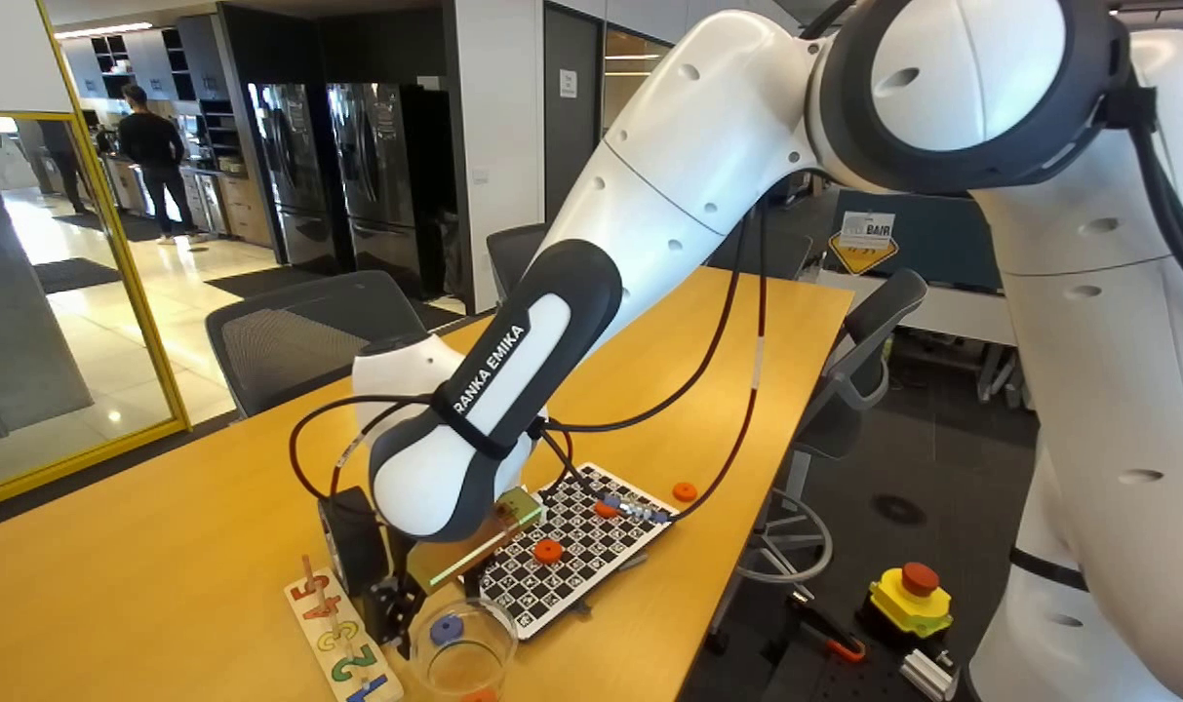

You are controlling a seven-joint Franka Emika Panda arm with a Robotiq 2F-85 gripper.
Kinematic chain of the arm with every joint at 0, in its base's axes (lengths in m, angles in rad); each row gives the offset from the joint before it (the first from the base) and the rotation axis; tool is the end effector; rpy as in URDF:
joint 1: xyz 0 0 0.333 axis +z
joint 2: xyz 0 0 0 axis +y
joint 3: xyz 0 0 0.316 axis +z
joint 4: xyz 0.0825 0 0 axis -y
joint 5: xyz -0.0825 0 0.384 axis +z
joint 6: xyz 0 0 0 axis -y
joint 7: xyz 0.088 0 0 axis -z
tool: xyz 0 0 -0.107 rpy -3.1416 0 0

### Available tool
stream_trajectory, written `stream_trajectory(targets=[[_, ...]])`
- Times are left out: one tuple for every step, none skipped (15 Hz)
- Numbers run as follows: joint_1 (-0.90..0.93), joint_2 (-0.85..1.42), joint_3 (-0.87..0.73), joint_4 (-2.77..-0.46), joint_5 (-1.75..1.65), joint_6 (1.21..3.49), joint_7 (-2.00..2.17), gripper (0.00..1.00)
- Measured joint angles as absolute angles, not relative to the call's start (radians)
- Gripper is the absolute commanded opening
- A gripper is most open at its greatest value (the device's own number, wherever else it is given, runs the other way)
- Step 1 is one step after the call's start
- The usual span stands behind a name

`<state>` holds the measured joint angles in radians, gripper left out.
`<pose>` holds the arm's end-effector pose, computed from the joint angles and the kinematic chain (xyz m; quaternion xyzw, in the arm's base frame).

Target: Pick up the blue and yellow objects from the table and put them in the cups

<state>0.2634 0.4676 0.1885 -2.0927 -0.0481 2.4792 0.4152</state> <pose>0.5180 0.2521 0.1931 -0.9985 -0.0295 0.0445 0.0108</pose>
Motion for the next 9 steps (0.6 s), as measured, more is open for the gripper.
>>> stream_trajectory(targets=[[0.263,0.469,0.187,-2.091,-0.048,2.479,0.415,1.00],[0.263,0.471,0.186,-2.090,-0.047,2.479,0.414,1.00],[0.263,0.471,0.185,-2.089,-0.047,2.479,0.414,1.00],[0.263,0.472,0.185,-2.088,-0.045,2.479,0.413,0.78],[0.263,0.472,0.184,-2.088,-0.044,2.479,0.413,0.72],[0.263,0.472,0.184,-2.088,-0.044,2.479,0.412,0.66],[0.263,0.472,0.183,-2.088,-0.044,2.479,0.411,0.56],[0.263,0.472,0.181,-2.088,-0.044,2.479,0.411,0.49],[0.263,0.472,0.180,-2.088,-0.044,2.479,0.410,0.42]])
